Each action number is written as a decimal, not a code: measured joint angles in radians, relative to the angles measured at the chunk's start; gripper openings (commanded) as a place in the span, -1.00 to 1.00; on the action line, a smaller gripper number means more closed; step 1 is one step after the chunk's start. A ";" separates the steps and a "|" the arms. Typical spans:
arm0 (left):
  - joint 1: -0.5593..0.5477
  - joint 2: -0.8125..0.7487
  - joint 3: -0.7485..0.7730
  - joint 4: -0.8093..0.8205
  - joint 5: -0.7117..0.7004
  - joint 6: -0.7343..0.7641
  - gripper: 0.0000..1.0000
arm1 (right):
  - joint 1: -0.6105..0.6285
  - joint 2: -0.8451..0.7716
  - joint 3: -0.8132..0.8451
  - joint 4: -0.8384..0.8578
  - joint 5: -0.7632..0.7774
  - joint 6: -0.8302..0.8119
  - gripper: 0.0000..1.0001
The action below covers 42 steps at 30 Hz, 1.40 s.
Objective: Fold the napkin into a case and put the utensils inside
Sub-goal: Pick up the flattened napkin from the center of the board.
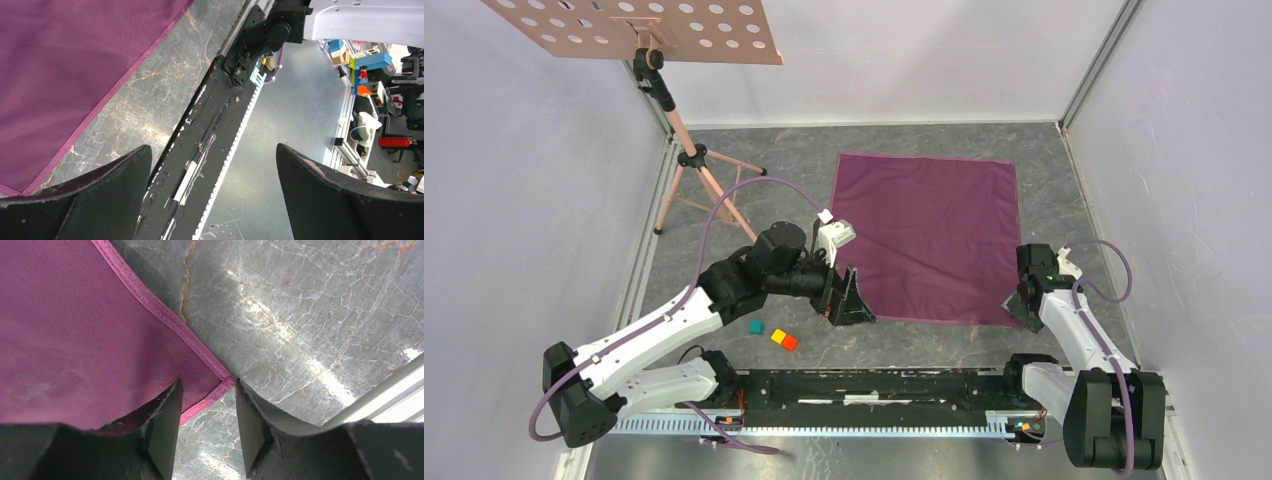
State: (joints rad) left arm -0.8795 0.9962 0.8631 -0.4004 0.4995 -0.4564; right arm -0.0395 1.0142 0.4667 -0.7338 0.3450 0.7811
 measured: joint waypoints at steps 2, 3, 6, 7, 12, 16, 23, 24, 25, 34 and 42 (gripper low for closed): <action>0.000 0.000 0.000 -0.003 0.000 0.000 1.00 | 0.000 0.001 -0.002 0.012 0.000 0.000 0.06; 0.000 0.000 0.000 -0.004 0.000 0.000 1.00 | 0.000 0.001 -0.005 0.019 0.001 0.000 0.06; 0.000 0.000 0.000 -0.011 -0.001 0.002 1.00 | 0.000 -0.006 -0.015 0.047 0.005 0.003 0.07; 0.000 0.000 0.000 -0.013 -0.001 0.002 1.00 | 0.000 -0.010 -0.021 0.057 0.005 0.005 0.04; 0.000 0.001 0.000 -0.018 -0.002 0.007 1.00 | -0.001 -0.042 -0.053 0.111 0.007 0.019 -0.66; 0.000 0.003 0.000 -0.018 -0.010 0.016 1.00 | -0.002 -0.065 -0.072 0.142 0.014 0.022 -0.95; 0.002 0.024 0.000 -0.023 -0.067 0.016 1.00 | -0.002 -0.086 -0.075 0.136 0.015 0.009 -1.00; 0.002 0.034 0.000 -0.027 -0.098 0.015 1.00 | -0.003 -0.090 -0.075 0.130 0.015 0.006 -1.00; 0.003 0.043 0.000 -0.032 -0.119 0.014 1.00 | -0.003 -0.097 -0.077 0.124 0.015 0.002 -1.00; -0.002 0.207 -0.021 -0.093 -0.282 -0.255 1.00 | -0.003 -0.246 -0.144 0.137 0.003 -0.053 -1.00; -0.077 0.217 -0.043 -0.321 -0.630 -0.752 1.00 | -0.003 -0.323 -0.160 0.180 -0.001 -0.064 -1.00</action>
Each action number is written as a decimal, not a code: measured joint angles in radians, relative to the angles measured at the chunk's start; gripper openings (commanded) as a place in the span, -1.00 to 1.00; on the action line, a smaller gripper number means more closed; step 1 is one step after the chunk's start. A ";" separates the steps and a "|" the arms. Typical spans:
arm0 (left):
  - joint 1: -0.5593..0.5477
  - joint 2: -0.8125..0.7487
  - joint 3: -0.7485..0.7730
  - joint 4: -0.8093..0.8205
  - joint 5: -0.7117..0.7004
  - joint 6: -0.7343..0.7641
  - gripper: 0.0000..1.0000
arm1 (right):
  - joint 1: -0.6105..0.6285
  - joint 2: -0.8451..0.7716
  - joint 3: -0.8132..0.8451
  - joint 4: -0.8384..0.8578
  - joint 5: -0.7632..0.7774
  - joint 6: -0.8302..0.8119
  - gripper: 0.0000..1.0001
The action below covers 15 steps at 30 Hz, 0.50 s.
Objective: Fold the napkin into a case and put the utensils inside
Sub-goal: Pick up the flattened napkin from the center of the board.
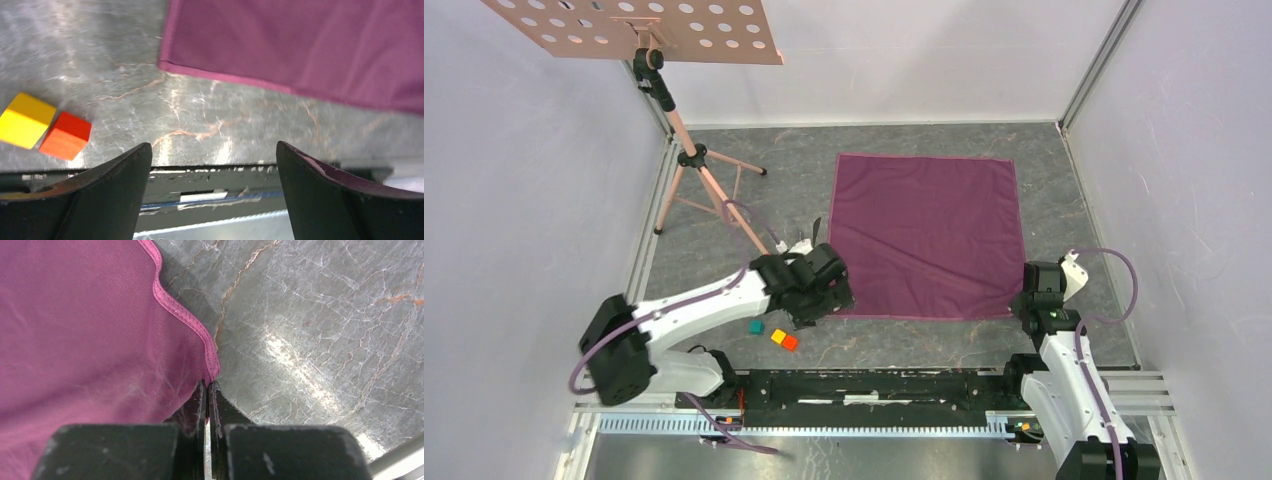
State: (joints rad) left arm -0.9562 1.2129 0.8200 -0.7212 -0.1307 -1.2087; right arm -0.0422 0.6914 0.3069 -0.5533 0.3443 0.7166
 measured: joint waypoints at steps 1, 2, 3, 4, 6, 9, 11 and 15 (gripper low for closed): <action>0.000 0.047 0.037 -0.040 -0.022 -0.048 1.00 | 0.000 -0.002 0.000 0.003 -0.001 0.000 -1.00; 0.001 0.096 0.079 -0.079 -0.038 -0.091 0.94 | 0.000 -0.002 0.000 0.008 -0.003 0.000 -1.00; 0.001 0.158 0.129 -0.119 -0.057 -0.135 0.82 | 0.000 -0.003 0.000 0.012 -0.005 0.000 -1.00; 0.001 0.211 0.169 -0.139 -0.072 -0.178 0.69 | 0.000 -0.003 0.000 0.016 -0.008 0.000 -1.00; 0.001 0.275 0.201 -0.156 -0.099 -0.258 0.55 | 0.000 -0.004 -0.003 0.026 -0.019 0.000 -1.00; 0.002 0.303 0.201 -0.203 -0.148 -0.362 0.54 | 0.000 -0.010 -0.023 0.043 -0.039 -0.004 -1.00; 0.006 0.319 0.202 -0.228 -0.167 -0.416 0.55 | 0.000 -0.014 -0.037 0.048 -0.048 -0.009 -1.00; 0.027 0.370 0.202 -0.249 -0.175 -0.487 0.51 | 0.000 -0.011 -0.046 0.060 -0.051 -0.032 -1.00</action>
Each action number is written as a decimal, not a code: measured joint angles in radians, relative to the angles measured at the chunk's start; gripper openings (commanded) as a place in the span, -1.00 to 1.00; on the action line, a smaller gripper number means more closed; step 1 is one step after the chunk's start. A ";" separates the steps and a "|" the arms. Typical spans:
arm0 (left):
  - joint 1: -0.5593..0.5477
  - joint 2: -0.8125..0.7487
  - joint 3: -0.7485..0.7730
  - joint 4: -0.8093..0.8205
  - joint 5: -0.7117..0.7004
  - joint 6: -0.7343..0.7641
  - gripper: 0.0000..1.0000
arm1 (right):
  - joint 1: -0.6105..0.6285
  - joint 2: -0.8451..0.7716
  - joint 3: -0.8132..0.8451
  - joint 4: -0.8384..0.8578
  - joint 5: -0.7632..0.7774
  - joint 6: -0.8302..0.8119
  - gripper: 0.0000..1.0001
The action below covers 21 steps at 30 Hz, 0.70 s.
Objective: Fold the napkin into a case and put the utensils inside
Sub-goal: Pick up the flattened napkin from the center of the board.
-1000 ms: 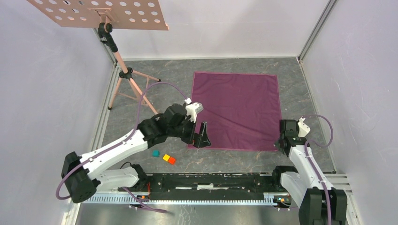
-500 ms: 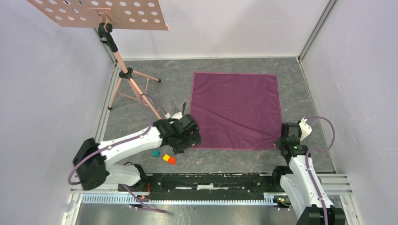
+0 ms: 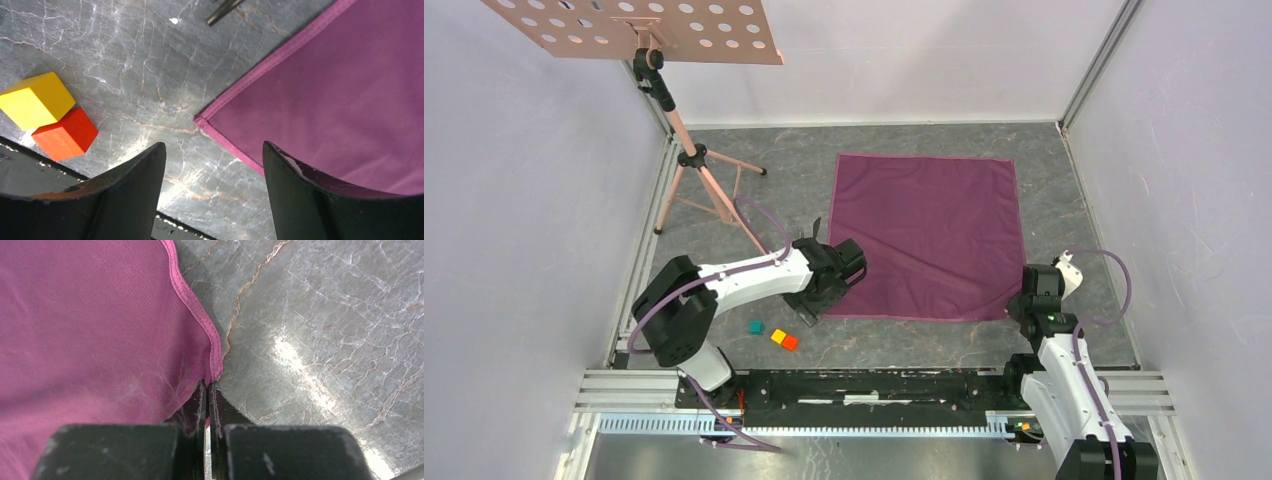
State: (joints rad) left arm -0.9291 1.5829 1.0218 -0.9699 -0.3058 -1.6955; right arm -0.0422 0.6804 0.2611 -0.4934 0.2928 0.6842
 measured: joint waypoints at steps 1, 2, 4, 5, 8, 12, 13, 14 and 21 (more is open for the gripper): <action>0.007 0.013 0.000 0.003 0.001 -0.010 0.46 | 0.000 0.003 0.000 0.009 0.000 -0.006 -1.00; 0.014 0.024 -0.002 0.009 0.002 -0.016 0.40 | 0.000 0.006 0.000 0.014 -0.001 -0.011 -1.00; 0.027 0.043 -0.002 0.019 0.001 -0.021 0.35 | 0.000 0.016 -0.001 0.023 -0.002 -0.020 -1.00; 0.032 0.049 -0.003 0.027 0.001 -0.021 0.32 | 0.000 0.019 -0.002 0.027 -0.003 -0.023 -1.00; 0.041 0.059 -0.004 0.040 0.001 -0.022 0.21 | 0.000 0.027 -0.004 0.036 -0.005 -0.035 -1.00; 0.042 0.078 -0.006 0.053 0.009 -0.030 0.19 | 0.000 0.040 -0.004 0.050 -0.005 -0.043 -1.00; 0.042 0.084 -0.008 0.057 0.014 -0.031 0.19 | 0.000 0.043 -0.004 0.053 -0.005 -0.045 -1.00; 0.042 0.092 -0.008 0.060 0.020 -0.032 0.19 | 0.000 0.046 -0.004 0.056 -0.005 -0.046 -1.00; 0.048 0.112 -0.009 0.072 0.031 -0.045 0.13 | 0.000 0.048 -0.004 0.064 -0.005 -0.050 -1.00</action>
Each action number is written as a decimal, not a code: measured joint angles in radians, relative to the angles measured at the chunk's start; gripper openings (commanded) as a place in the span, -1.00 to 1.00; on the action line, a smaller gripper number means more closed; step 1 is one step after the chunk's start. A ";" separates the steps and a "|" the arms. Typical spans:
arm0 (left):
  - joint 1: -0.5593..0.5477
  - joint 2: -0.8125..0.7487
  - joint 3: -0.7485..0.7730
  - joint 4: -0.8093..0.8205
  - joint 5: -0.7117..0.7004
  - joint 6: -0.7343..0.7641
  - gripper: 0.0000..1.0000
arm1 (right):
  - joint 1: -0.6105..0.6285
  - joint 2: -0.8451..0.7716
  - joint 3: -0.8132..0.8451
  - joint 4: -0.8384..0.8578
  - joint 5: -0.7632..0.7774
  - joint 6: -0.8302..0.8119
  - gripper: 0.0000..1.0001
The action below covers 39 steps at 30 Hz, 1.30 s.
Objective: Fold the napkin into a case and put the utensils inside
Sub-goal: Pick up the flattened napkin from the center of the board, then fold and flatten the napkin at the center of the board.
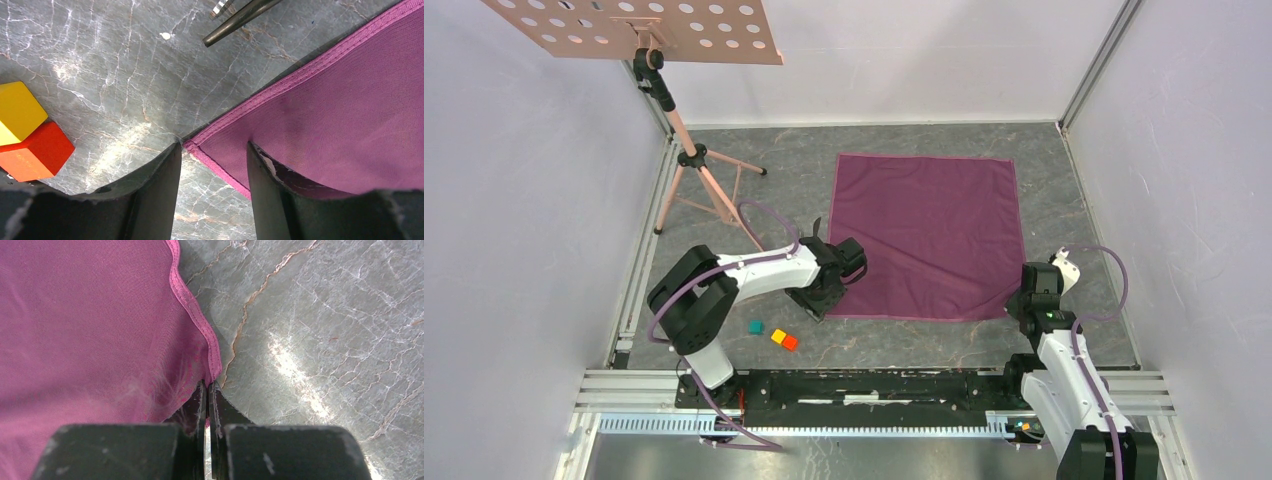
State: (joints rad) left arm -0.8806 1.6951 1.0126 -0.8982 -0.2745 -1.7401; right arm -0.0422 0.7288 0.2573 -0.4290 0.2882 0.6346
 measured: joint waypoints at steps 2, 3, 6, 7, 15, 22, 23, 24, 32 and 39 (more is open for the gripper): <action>0.003 0.000 -0.003 0.004 0.006 0.000 0.10 | 0.000 0.000 0.000 0.000 0.000 -0.002 -1.00; 0.006 0.000 -0.004 0.007 0.011 0.000 0.08 | 0.000 0.000 0.000 0.000 0.000 -0.003 -1.00; 0.013 0.000 -0.006 0.011 0.022 -0.001 -0.04 | 0.000 -0.001 0.000 -0.001 0.000 -0.004 -1.00; 0.015 -0.001 -0.008 0.014 0.023 -0.001 -0.07 | 0.000 -0.001 0.000 -0.002 0.000 -0.004 -1.00; 0.027 -0.026 -0.040 0.045 0.042 0.000 -0.87 | 0.000 -0.019 0.000 -0.016 0.000 -0.004 -1.00; 0.043 -0.049 -0.061 0.093 0.053 0.045 -0.96 | 0.000 -0.073 0.000 -0.028 -0.038 -0.026 -1.00; 0.045 -0.056 -0.067 0.101 0.055 0.061 -0.95 | 0.000 -0.087 0.000 -0.028 -0.060 -0.042 -1.00; 0.046 -0.064 -0.073 0.112 0.054 0.087 -0.95 | 0.000 -0.107 0.001 -0.028 -0.092 -0.065 -1.00; 0.060 -0.359 -0.047 0.176 0.045 0.431 -0.95 | -0.002 -0.344 0.186 -0.107 -0.288 -0.175 -1.00; 0.055 -0.793 0.112 0.297 0.156 0.738 -0.95 | -0.002 -0.523 0.669 -0.136 -0.337 -0.194 -1.00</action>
State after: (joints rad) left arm -0.8261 0.9024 1.1248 -0.6010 -0.1184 -1.0019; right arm -0.0441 0.2054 0.9260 -0.5652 -0.0490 0.4404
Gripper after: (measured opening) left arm 0.046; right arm 0.010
